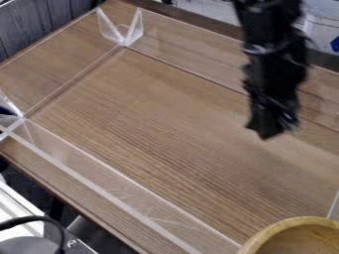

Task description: Put the green block in the brown bowl

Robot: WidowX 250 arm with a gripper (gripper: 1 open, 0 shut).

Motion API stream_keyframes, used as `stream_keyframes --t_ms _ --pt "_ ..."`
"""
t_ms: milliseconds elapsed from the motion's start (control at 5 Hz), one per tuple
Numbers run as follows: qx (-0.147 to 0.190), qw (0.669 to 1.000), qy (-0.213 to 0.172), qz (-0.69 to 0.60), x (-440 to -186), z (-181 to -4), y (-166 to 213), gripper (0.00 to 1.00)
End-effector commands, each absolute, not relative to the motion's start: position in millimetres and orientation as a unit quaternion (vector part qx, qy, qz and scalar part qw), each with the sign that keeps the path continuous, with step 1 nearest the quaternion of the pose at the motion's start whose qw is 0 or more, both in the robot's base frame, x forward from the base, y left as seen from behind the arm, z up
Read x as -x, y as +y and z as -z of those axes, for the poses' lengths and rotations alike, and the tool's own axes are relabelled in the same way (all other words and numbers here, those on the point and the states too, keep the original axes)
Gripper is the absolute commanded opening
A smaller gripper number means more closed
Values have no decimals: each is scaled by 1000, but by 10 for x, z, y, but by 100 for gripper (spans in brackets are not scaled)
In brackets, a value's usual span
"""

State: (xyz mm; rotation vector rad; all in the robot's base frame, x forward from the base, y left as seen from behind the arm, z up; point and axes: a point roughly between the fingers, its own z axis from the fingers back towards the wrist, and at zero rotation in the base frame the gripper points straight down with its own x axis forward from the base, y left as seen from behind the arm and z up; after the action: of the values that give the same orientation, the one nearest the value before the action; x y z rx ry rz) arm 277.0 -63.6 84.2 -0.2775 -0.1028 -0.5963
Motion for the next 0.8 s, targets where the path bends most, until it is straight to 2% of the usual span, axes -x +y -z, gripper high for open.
stream_keyframes --t_ms 0,200,600 --pt "141 943 -59 295 -2949 -836 -848 0" --pt "153 944 -33 289 -3046 -646 -976 0" --pt "173 944 -28 278 -3181 -615 -966 0"
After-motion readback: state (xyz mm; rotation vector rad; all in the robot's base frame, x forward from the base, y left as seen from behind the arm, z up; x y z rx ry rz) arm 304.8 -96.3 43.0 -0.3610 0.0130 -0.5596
